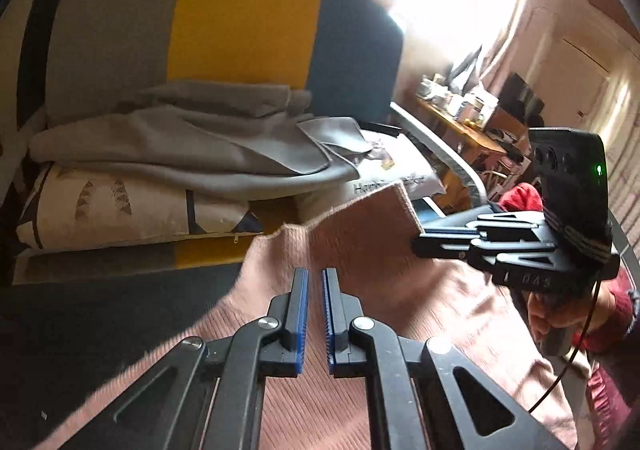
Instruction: Fold clothes
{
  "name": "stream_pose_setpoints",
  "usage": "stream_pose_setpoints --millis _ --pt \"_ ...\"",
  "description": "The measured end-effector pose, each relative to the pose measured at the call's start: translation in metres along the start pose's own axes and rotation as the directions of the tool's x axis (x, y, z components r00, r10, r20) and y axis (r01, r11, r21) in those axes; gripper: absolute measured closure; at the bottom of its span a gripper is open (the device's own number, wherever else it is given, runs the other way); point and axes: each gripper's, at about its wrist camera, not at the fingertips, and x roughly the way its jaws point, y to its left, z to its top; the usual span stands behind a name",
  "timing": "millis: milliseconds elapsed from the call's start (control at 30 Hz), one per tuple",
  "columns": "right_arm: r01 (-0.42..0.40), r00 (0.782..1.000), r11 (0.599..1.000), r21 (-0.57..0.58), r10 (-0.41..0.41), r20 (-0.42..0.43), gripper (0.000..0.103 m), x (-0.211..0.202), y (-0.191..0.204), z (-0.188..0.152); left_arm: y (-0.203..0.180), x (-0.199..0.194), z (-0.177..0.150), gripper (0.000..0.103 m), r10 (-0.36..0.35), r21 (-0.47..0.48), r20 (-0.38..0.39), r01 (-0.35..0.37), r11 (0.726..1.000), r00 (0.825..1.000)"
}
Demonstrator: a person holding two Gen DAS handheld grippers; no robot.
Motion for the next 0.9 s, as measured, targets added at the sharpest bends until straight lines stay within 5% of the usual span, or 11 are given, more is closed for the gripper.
stream_pose_setpoints --millis 100,167,267,400,467,567,633,900 --pt "0.002 1.0 1.0 0.003 -0.003 0.026 0.095 -0.023 0.012 -0.015 -0.001 -0.014 -0.006 0.097 0.001 -0.009 0.009 -0.001 1.0 1.0" --pt "0.007 0.999 1.0 0.001 -0.007 0.036 0.095 -0.034 0.018 -0.025 0.007 -0.014 -0.005 0.08 0.058 -0.011 0.008 -0.058 0.998 0.998" --pt "0.007 0.999 1.0 0.006 -0.008 0.051 0.095 -0.047 0.025 -0.044 0.018 -0.006 -0.003 0.07 0.096 0.026 -0.034 -0.095 0.995 0.995" --pt "-0.025 1.0 1.0 -0.001 0.025 -0.001 0.095 -0.045 0.027 -0.069 0.038 0.018 -0.002 0.063 0.134 0.04 -0.128 -0.13 0.991 0.983" --pt "-0.007 1.0 1.0 -0.004 0.007 -0.01 0.093 -0.041 0.021 -0.068 0.043 0.022 0.001 0.06 0.134 0.045 -0.114 -0.13 0.99 0.984" --pt "-0.008 1.0 1.0 0.024 0.008 0.002 0.07 -0.033 0.002 -0.05 0.047 0.037 0.006 0.052 0.08 0.04 -0.146 -0.075 0.996 0.986" --pt "-0.007 1.0 0.999 0.036 0.007 -0.019 0.02 -0.017 -0.012 -0.031 0.049 0.05 0.01 0.051 0.066 0.051 -0.179 -0.057 0.997 0.982" --pt "-0.019 0.981 0.999 0.04 0.026 -0.192 0.018 0.069 -0.043 0.017 0.042 0.098 0.022 0.051 0.079 0.112 -0.256 -0.052 0.992 0.963"
